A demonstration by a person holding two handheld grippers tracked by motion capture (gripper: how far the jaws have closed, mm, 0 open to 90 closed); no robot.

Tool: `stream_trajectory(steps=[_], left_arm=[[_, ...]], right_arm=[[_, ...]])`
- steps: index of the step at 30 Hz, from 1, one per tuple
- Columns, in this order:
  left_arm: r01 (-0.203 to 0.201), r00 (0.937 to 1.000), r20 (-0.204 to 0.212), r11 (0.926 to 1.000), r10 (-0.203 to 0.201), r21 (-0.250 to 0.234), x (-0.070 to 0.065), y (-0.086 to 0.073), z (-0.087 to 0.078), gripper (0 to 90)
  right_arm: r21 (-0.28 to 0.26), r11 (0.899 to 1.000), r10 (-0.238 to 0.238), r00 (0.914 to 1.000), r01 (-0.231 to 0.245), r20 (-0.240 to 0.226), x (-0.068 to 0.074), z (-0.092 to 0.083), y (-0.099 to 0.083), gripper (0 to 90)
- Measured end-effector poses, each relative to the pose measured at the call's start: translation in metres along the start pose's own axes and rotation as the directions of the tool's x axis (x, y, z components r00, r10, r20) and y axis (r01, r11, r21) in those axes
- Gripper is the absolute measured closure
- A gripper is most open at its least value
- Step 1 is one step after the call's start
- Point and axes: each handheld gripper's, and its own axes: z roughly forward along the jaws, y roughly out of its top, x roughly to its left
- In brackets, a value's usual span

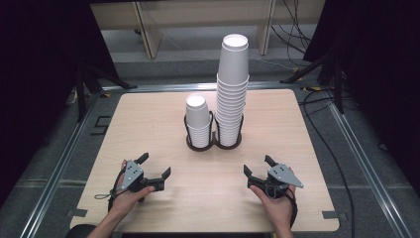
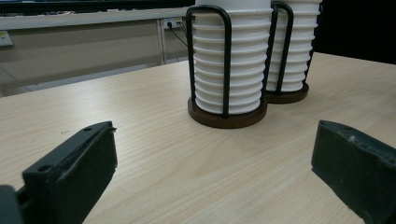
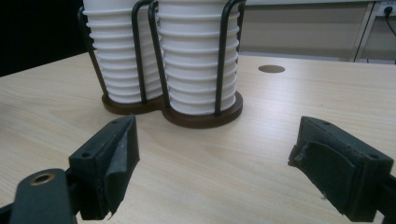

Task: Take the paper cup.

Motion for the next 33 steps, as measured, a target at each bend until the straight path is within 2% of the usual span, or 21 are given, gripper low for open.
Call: stream_trajectory(steps=[3,4,6,7,8,11,12,13,14,15,16,17,18,19,20,24,25,26,27,29,33], left_arm=[[0.007,0.9996,0.026,0.9999,-0.007,0.013,-0.003,0.002,0.003,0.0],[0.011,0.9981,0.060,0.9999,-0.011,-0.002,-0.010,0.007,0.008,0.0],[-0.026,0.9952,0.093,0.9991,0.029,-0.033,-0.017,0.013,0.014,0.0],[-0.026,0.9952,0.093,0.9991,0.029,-0.033,-0.017,0.013,0.014,0.0],[-0.055,0.9897,0.129,0.9962,0.063,-0.068,-0.024,0.025,0.021,0.0],[-0.078,0.9855,0.145,0.9941,0.088,-0.075,-0.029,0.038,0.025,0.0],[-0.083,0.9806,0.168,0.9902,0.101,-0.113,-0.034,0.055,0.034,0.0],[-0.087,0.9791,0.172,0.9878,0.109,-0.129,-0.036,0.061,0.037,0.0],[-0.093,0.9773,0.177,0.9857,0.117,-0.140,-0.039,0.068,0.040,0.0],[-0.106,0.9760,0.174,0.9833,0.131,-0.148,-0.040,0.075,0.042,0.0],[-0.112,0.9735,0.181,0.9810,0.140,-0.158,-0.041,0.081,0.046,0.0],[-0.107,0.9727,0.187,0.9808,0.137,-0.163,-0.042,0.086,0.050,0.0],[-0.104,0.9716,0.193,0.9803,0.136,-0.168,-0.043,0.090,0.054,0.0],[-0.102,0.9709,0.197,0.9790,0.136,-0.176,-0.046,0.095,0.059,0.0],[-0.112,0.9686,0.199,0.9765,0.149,-0.184,-0.047,0.099,0.063,0.0],[-0.144,0.9582,0.218,0.9706,0.185,-0.193,-0.056,0.111,0.078,0.0],[-0.146,0.9579,0.218,0.9708,0.187,-0.191,-0.058,0.113,0.081,0.0],[-0.152,0.9551,0.224,0.9695,0.194,-0.192,-0.060,0.116,0.084,0.0],[-0.153,0.9538,0.227,0.9690,0.196,-0.194,-0.062,0.120,0.088,0.0],[-0.157,0.9507,0.235,0.9673,0.202,-0.200,-0.066,0.127,0.095,0.0],[-0.177,0.9450,0.234,0.9586,0.229,-0.223,-0.072,0.141,0.106,0.0]], right_arm=[[0.014,1.000,0.004,1.0000,-0.004,-0.003,0.001,0.000,0.003,14.5],[-0.012,1.000,0.001,0.9998,-0.002,-0.020,0.001,0.003,0.005,14.5],[-0.009,1.000,0.002,0.9998,-0.002,-0.020,0.002,0.003,0.009,14.5],[-0.009,1.000,0.002,0.9998,-0.002,-0.020,0.002,0.003,0.009,14.5],[-0.016,1.000,0.002,0.9996,-0.003,-0.027,0.004,0.003,0.016,14.6],[-0.046,0.999,0.006,0.9995,-0.007,-0.032,0.007,0.002,0.025,14.6],[-0.054,0.999,0.002,0.9994,-0.004,-0.034,0.007,0.002,0.029,14.6],[-0.065,0.998,0.002,0.9994,-0.004,-0.036,0.009,0.002,0.034,14.6],[-0.040,0.999,0.018,0.9992,-0.019,-0.035,0.010,0.000,0.038,14.7],[-0.078,0.997,-0.012,0.9995,0.010,-0.030,0.009,0.002,0.042,14.7],[-0.060,0.998,-0.014,0.9996,0.013,-0.026,0.009,0.001,0.047,14.6],[-0.082,0.997,-0.010,0.9994,0.007,-0.032,0.009,0.003,0.051,14.7],[-0.072,0.997,0.005,0.9991,-0.008,-0.042,0.009,0.004,0.055,14.7],[-0.081,0.997,-0.011,0.9995,0.008,-0.031,0.008,0.005,0.060,14.7],[-0.078,0.997,0.009,0.9990,-0.012,-0.045,0.009,0.007,0.065,14.6],[-0.111,0.994,-0.005,0.9985,-0.001,-0.055,0.007,0.013,0.082,14.7],[-0.102,0.995,0.002,0.9984,-0.008,-0.057,0.007,0.014,0.088,14.6],[-0.139,0.990,-0.022,0.9986,0.015,-0.049,0.005,0.017,0.092,14.7],[-0.126,0.992,-0.017,0.9991,0.012,-0.040,0.006,0.017,0.098,14.7],[-0.150,0.989,-0.023,0.9980,0.014,-0.059,0.006,0.022,0.109,14.7],[-0.172,0.985,-0.018,0.9976,0.006,-0.066,0.006,0.027,0.129,14.6]])
